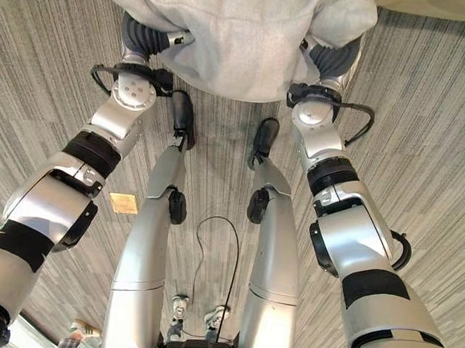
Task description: Pick up all the scattered cushions and arrange them neatly on the sofa.
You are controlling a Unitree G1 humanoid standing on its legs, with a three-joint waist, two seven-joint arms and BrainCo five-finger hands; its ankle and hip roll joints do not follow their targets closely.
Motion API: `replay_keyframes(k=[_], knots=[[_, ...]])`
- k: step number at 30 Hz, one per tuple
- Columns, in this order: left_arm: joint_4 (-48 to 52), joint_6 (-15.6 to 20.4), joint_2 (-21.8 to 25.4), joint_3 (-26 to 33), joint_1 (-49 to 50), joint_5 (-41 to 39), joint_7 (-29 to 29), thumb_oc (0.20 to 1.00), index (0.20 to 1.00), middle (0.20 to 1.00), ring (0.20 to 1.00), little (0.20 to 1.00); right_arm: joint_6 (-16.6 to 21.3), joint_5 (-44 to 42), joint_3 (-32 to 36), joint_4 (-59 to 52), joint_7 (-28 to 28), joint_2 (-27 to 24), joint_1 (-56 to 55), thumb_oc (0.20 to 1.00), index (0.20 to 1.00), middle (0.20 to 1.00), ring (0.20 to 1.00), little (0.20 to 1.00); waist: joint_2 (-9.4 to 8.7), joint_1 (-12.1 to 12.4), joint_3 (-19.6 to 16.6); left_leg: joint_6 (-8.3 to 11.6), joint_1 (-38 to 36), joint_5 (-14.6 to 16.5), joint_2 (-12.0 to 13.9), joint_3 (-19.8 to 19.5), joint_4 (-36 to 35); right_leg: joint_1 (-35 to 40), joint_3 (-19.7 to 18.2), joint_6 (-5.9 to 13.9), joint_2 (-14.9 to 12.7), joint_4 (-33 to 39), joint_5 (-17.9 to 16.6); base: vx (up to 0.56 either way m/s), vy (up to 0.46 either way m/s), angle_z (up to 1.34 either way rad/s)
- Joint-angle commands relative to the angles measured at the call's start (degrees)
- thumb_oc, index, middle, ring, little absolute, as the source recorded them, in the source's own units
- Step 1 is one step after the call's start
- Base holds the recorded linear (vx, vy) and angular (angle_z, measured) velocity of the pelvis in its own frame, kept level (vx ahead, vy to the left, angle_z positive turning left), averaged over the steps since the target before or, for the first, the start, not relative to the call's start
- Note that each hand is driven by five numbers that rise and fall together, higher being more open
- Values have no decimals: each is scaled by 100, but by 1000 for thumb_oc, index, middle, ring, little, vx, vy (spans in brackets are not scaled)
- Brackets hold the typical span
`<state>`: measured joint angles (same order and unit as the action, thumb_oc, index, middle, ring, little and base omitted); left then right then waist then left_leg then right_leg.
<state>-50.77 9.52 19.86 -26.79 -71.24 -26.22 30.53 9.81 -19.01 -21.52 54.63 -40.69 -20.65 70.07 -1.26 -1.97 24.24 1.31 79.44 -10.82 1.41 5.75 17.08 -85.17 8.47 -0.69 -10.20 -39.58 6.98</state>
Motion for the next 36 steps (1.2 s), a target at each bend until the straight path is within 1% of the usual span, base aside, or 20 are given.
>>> replay_keyframes(k=[1, 4, 5, 8, 11, 15, 16, 17, 18, 19, 20, 23, 27, 28, 30, 31, 32, 33, 34, 36], knots=[[-58, 491, -391, -80, -72, -155, -69, 200, 200, 200, 200, 200, 268, 154, -745, -296, 330, 833, 27, 200, 200, 200, 200, 200, -33, -42, -722, 294, 295, 1062, 110, -547, 1058, 305, -92, 983, -121, 1133, -939, 0, 0, 0], [224, 568, -355, 18, 28, -188, -18, 200, 200, 200, 200, 200, 327, 208, -685, -501, 310, 752, -24, 200, 200, 200, 200, 200, -28, -47, -838, 307, 268, 1052, 93, -548, 1017, 327, -92, 979, -100, 1161, -949, 0, 0, 0], [446, 612, -351, 129, 200, -177, -12, 200, 200, 200, 200, 200, 330, 302, -570, -671, 290, 647, -136, 200, 200, 200, 200, 200, -29, -45, -943, 323, 194, 1038, 94, -533, 962, 396, -81, 991, -86, 1208, -952, 0, 0, 0], [869, 655, -422, 240, 578, -97, -30, 200, 200, 200, 200, 200, 292, 478, -416, -1021, 286, 500, -403, 200, 200, 200, 200, 200, -37, -27, -1039, 346, -58, 1005, 84, -518, 812, 626, -53, 1011, -82, 1292, -948, -14, 11, 0], [1813, 685, -491, 392, 1493, 327, -232, 200, 200, 200, 200, 200, 361, 834, -53, -1802, 445, 455, -1306, 200, 200, 200, 200, 200, -29, -24, -1030, 433, -1032, 958, 100, -478, 364, 1529, 45, 1036, -124, 1541, -982, -27, 26, 0], [2347, 725, -562, 428, 2265, 597, -340, 200, 200, 200, 200, 200, 408, 1101, 126, -2415, 666, 491, -2107, 200, 200, 200, 200, 200, -54, -15, -960, 493, -1925, 937, 72, -459, -19, 2418, 126, 1044, -154, 1932, -1047, -61, -2, -2], [2538, 740, -569, 431, 2457, 673, -359, 200, 200, 200, 200, 200, 437, 1182, 155, -2602, 731, 486, -2311, 200, 200, 200, 200, 200, -72, -16, -931, 466, -2113, 739, 25, -440, -147, 2629, 174, 999, -182, 2122, -1226, 0, 0, 0], [2547, 733, -570, 432, 2477, 675, -356, 200, 200, 200, 200, 200, 430, 1185, 152, -2611, 733, 490, -2330, 200, 200, 200, 200, 200, -62, -6, -956, 503, -2227, 896, 48, -473, -177, 2718, 147, 1052, -149, 2105, -1075, -92, -3, 2], [2793, 751, -616, 432, 2884, 709, -454, 200, 200, 200, 200, 200, 457, 1285, 227, -2904, 825, 496, -2765, 200, 200, 200, 200, 200, -76, -5, -949, 478, -2660, 705, -17, -422, -394, 3135, 229, 1001, -165, 2351, -1242, 0, 0, 0], [2947, 788, -590, 433, 3092, 753, -493, 200, 200, 200, 200, 200, 481, 1329, 264, -3049, 878, 495, -3006, 200, 200, 200, 200, 200, -82, 9, -980, 487, -2957, 697, -39, -418, -513, 3423, 267, 1011, -150, 2462, -1239, -53, -24, 3], [3236, 853, -568, 462, 3566, 788, -595, 200, 200, 200, 200, 200, 499, 1410, 306, -3295, 1010, 491, -3515, 200, 200, 200, 200, 200, -95, 29, -1060, 488, -3504, 702, -53, -413, -686, 3986, 323, 1021, -126, 2671, -1231, 45, -35, -1], [3519, 944, -631, 529, 4247, 604, -691, 200, 200, 200, 200, 200, 507, 1487, 365, -3617, 1175, 508, -4254, 200, 200, 200, 200, 200, -99, 56, -1179, 483, -4325, 695, -74, -389, -935, 4873, 447, 1025, -87, 2986, -1213, 99, -49, 1], [3965, 950, -521, 603, 5059, 641, -883, 200, 200, 200, 200, 200, 517, 1593, 476, -4084, 1434, 474, -5223, 200, 200, 200, 200, 200, -84, 83, -1371, 486, -5326, 686, -24, -346, -1329, 5962, 555, 1044, 24, 3405, -1164, 167, -48, 4], [4137, 953, -389, 667, 5501, 673, -931, 200, 200, 200, 200, 200, 524, 1680, 567, -4321, 1551, 400, -5687, 200, 200, 200, 200, 200, -61, 91, -1552, 499, -5911, 698, 68, -311, -1530, 6541, 585, 1047, 99, 3553, -1092, 223, -75, -1], [4226, 929, -344, 683, 5714, 687, -948, 200, 200, 200, 200, 200, 517, 1736, 605, -4449, 1580, 365, -5913, 200, 200, 200, 200, 200, -36, 93, -1656, 515, -6275, 704, 134, -274, -1673, 6886, 572, 1043, 154, 3644, -1026, 129, -67, -8], [4229, 928, -343, 683, 5715, 687, -948, 200, 200, 200, 200, 200, 515, 1736, 606, -4452, 1580, 366, -5915, 200, 200, 200, 200, 200, -38, 88, -1660, 511, -6268, 678, 128, -278, -1687, 6884, 577, 1043, 150, 3662, -1048, 97, -80, -4], [4293, 904, -316, 704, 5895, 694, -958, 200, 200, 200, 200, 200, 513, 1778, 650, -4584, 1598, 341, -6076, 200, 200, 200, 200, 200, -24, 88, -1776, 542, -6504, 683, 197, -256, -1751, 7149, 581, 1023, 206, 3728, -963, 62, -59, 1], [4300, 901, -316, 702, 5906, 694, -959, 200, 200, 200, 200, 200, 509, 1779, 649, -4593, 1599, 339, -6089, 200, 200, 200, 200, 200, -22, 90, -1755, 544, -6545, 681, 200, -257, -1767, 7190, 583, 1023, 211, 3743, -964, 129, -143, 1], [4267, 892, -307, 735, 6037, 717, -946, 200, 200, 200, 200, 200, 511, 1888, 663, -4705, 1583, 324, -6219, 200, 200, 200, 200, 200, -9, 91, -1851, 592, -6827, 682, 289, -223, -1878, 7469, 603, 1001, 262, 3845, -880, 86, -110, -5], [4290, 853, -294, 757, 6162, 737, -969, 200, 200, 200, 200, 200, 505, 1969, 691, -4852, 1608, 235, -6344, 200, 200, 200, 200, 200, -34, 102, -1963, 616, -7007, 766, 342, -218, -1750, 7789, 605, 956, 347, 3960, -780, 112, -163, 5]])
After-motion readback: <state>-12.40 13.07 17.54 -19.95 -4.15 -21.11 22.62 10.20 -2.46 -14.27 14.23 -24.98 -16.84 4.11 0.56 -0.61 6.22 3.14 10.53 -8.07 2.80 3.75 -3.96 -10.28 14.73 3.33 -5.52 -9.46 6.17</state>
